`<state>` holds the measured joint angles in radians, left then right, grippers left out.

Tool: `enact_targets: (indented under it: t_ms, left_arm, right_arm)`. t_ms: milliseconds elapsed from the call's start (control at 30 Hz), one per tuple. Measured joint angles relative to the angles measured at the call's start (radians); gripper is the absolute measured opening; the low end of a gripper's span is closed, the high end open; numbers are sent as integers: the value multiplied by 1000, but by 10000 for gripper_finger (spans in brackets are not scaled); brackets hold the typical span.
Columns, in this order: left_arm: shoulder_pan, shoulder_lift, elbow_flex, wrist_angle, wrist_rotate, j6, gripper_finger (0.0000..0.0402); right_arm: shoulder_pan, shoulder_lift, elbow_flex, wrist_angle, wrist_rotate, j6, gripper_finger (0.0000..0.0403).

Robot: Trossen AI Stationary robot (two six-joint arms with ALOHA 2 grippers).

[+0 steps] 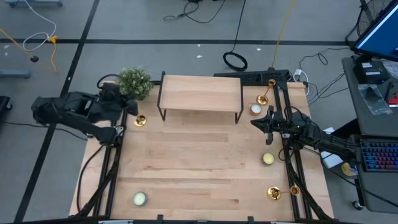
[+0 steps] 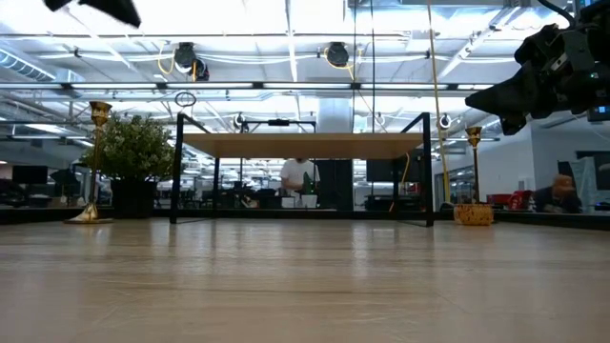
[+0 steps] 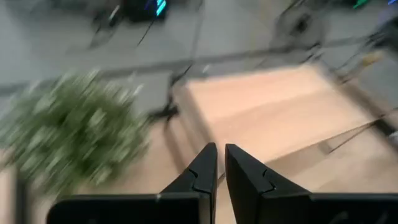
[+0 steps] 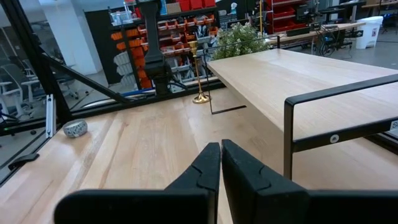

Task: Pick & Place candle stick holders
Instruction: Put the middle gold candle holder on the shelf

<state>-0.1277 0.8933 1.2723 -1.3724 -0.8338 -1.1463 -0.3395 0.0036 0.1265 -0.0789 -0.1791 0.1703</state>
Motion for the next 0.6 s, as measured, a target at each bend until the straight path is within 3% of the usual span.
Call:
enact_targets:
  t_ms: [100,233,600]
  left_arm:
    - [78,51,44,-183,135,-115,33]
    - [167,73,40,-176,236,-102,33]
    - [294,94,41,-187,258,-15,33]
  right_arm:
    - [0,0,0,0,0,0,8]
    - [0,0,0,0,0,0,8]
    - [0,0,0,0,0,0,8]
